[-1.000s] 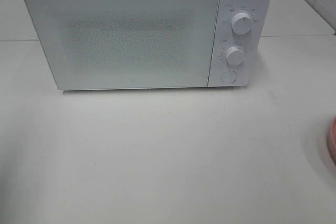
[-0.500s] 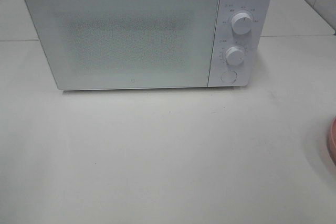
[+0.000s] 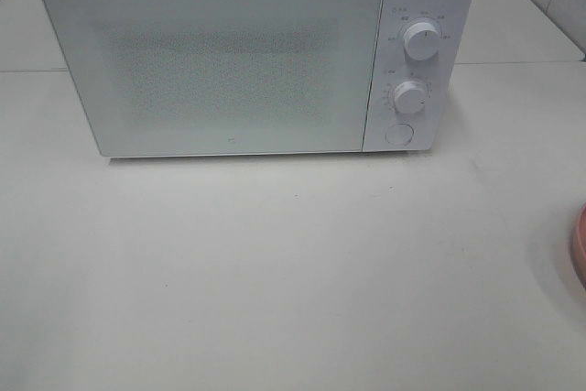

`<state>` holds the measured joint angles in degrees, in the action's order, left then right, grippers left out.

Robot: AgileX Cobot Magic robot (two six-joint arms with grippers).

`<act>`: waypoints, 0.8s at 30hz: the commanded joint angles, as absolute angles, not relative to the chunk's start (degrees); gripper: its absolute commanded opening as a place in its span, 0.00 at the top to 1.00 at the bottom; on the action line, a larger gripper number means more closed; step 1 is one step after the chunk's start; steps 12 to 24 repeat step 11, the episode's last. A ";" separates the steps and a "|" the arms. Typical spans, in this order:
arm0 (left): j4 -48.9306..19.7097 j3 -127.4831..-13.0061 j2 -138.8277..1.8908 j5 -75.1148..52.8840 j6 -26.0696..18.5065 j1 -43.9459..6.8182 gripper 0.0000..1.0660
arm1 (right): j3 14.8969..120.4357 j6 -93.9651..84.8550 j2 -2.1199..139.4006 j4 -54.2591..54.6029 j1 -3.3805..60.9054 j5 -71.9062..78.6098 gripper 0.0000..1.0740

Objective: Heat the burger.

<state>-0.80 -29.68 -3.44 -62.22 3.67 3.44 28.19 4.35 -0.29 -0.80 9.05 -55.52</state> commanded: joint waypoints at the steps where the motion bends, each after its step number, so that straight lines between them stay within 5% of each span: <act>1: -0.63 -29.62 2.06 -61.25 3.61 3.50 0.05 | 28.02 4.01 -1.72 -0.74 8.71 -55.06 0.30; 24: -0.97 -29.62 1.66 -61.25 2.86 3.50 0.05 | 28.02 4.07 -1.66 -0.74 8.71 -55.06 0.30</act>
